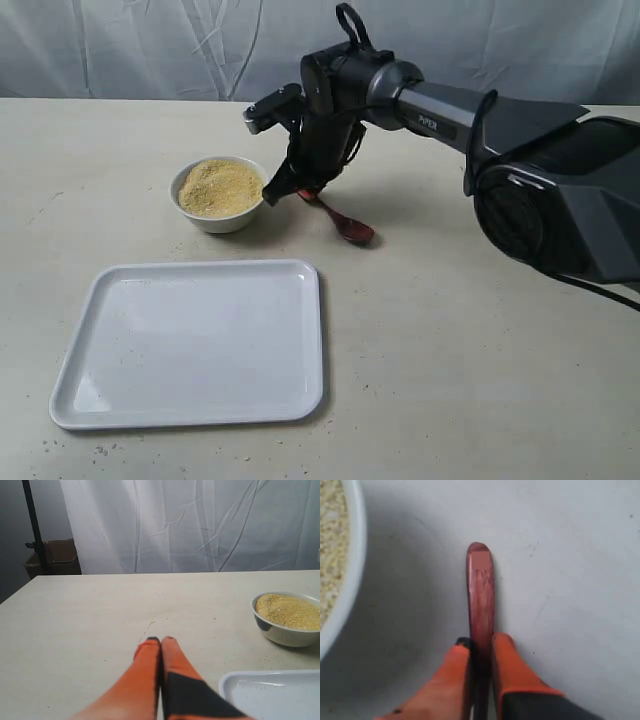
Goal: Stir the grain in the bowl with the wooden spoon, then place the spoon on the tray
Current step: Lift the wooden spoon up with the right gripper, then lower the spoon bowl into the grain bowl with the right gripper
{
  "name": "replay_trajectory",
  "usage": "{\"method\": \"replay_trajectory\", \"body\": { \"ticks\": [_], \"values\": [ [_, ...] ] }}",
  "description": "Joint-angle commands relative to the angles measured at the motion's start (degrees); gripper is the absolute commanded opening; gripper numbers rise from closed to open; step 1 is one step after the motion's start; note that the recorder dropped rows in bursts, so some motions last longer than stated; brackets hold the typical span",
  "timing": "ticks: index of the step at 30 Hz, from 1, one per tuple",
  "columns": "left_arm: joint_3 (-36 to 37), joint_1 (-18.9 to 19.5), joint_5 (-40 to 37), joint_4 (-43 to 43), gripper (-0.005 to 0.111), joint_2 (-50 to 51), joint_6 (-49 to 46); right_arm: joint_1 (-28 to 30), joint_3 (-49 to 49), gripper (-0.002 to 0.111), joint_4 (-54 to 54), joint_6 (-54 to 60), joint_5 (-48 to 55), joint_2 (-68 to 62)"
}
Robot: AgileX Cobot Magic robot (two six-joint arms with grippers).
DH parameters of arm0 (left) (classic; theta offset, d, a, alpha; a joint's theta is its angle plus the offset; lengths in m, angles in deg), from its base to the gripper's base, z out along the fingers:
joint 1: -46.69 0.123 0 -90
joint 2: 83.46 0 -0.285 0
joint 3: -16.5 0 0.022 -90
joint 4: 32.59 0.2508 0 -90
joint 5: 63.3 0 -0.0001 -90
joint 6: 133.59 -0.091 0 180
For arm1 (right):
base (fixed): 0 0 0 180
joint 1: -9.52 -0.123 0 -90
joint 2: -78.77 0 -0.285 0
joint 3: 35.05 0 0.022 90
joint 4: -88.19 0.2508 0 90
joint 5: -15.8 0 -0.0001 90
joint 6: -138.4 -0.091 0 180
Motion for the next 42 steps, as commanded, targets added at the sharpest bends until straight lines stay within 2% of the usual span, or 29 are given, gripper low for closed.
{"method": "replay_trajectory", "body": {
  "ticks": [1,6,13,17,20,26,27,30,32,37,42],
  "values": [
    [0.28,0.05,0.30,-0.10,0.000,-0.29,0.06,0.25,0.18,0.000,-0.80,-5.33,0.34,3.76],
    [0.28,0.05,0.30,-0.10,0.000,-0.29,0.06,0.25,1.32,0.000,-2.70,-13.75,-0.16,9.44],
    [0.28,0.05,0.30,-0.10,0.000,-0.29,0.06,-1.24,1.32,0.000,7.82,-0.27,-3.45,13.92],
    [0.28,0.05,0.30,-0.10,0.000,-0.29,0.06,-1.85,1.32,0.000,10.94,-4.62,-6.02,13.92],
    [0.28,0.05,0.30,-0.10,0.000,-0.29,0.06,-1.85,1.32,0.000,8.26,-25.79,-7.96,13.92],
    [0.28,0.05,0.30,-0.10,0.000,-0.29,0.06,-4.40,0.66,0.000,-8.29,-66.39,-12.29,13.81],
    [0.28,0.05,0.30,-0.10,0.000,-0.29,0.06,-5.21,0.56,0.000,-12.64,-73.08,-11.88,13.68],
    [0.28,0.05,0.30,-0.10,0.000,-0.29,0.06,-9.74,0.51,0.000,-29.74,-102.70,-3.85,10.94],
    [0.28,0.05,0.30,-0.10,0.000,-0.29,0.06,-12.09,0.51,0.000,-35.98,-113.24,-0.18,8.82],
    [0.28,0.05,0.20,-0.10,0.000,-0.29,0.06,-15.08,0.51,0.000,-43.79,-122.65,0.27,4.45],
    [0.28,0.05,0.20,-0.10,0.000,-0.29,0.06,-15.20,0.51,0.000,-43.74,-122.91,1.17,3.43]
  ]
}}
